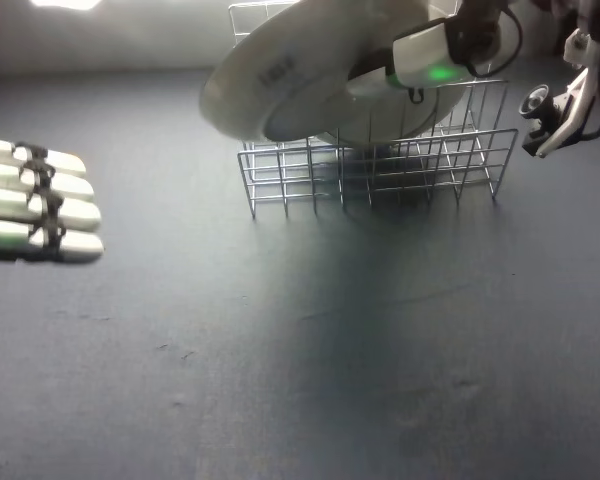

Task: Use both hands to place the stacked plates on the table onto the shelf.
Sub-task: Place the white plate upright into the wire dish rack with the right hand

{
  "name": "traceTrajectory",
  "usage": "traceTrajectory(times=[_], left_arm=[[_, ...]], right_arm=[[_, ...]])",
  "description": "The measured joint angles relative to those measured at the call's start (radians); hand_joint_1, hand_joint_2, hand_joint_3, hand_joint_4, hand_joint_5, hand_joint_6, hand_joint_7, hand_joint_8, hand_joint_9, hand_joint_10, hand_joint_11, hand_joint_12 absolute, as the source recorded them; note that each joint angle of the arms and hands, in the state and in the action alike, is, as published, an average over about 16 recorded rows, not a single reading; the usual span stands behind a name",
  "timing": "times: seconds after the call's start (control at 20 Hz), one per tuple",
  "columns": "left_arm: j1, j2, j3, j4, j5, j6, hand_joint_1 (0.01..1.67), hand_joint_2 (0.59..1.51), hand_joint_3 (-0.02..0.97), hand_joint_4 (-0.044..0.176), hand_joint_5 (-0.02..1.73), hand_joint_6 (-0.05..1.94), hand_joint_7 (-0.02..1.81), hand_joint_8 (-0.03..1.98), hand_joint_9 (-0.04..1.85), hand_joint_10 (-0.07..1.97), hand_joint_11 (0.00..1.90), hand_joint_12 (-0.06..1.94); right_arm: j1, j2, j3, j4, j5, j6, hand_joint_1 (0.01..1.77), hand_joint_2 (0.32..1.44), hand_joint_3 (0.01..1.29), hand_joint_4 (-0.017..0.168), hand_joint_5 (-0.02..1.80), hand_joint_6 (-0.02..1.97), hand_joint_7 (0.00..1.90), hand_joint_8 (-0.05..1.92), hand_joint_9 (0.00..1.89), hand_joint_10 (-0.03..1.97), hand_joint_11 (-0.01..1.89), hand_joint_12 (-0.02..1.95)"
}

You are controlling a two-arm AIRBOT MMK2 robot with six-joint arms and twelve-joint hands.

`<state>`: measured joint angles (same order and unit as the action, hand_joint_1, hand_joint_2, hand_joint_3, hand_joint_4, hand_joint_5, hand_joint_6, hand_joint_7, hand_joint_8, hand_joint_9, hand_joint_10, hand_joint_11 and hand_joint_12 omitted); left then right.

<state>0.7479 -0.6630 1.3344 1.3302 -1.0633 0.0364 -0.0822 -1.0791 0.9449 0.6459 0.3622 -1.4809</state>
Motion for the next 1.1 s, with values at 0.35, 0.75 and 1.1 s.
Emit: traceTrajectory(times=[0.35,0.75,1.1], left_arm=[[-0.086,0.026,-0.017,0.063,-0.169,0.006,0.01,1.152,0.018,0.002,0.07,0.02,0.04,0.0,0.02,0.01,0.01,0.01],[-0.236,0.051,-0.062,0.167,-0.256,0.007,0.02,1.147,0.018,0.002,0.06,0.02,0.04,0.0,0.02,0.01,0.01,0.01],[-0.307,0.069,-0.093,0.219,-0.298,0.005,0.02,1.145,0.018,0.002,0.06,0.01,0.04,0.0,0.02,0.01,0.01,0.01]], right_arm=[[0.019,-0.017,0.029,0.206,-0.018,-0.056,1.29,0.97,0.01,0.006,0.93,1.0,1.04,1.0,1.1,0.71,0.86,1.27],[0.031,-0.053,0.084,0.416,-0.046,-0.115,1.27,1.0,0.01,-0.003,0.91,1.01,1.03,1.01,1.09,0.75,0.85,1.29],[0.024,-0.091,0.135,0.512,-0.059,-0.14,1.26,1.03,0.01,-0.009,0.89,1.0,1.02,1.02,1.07,0.76,0.83,1.3]])
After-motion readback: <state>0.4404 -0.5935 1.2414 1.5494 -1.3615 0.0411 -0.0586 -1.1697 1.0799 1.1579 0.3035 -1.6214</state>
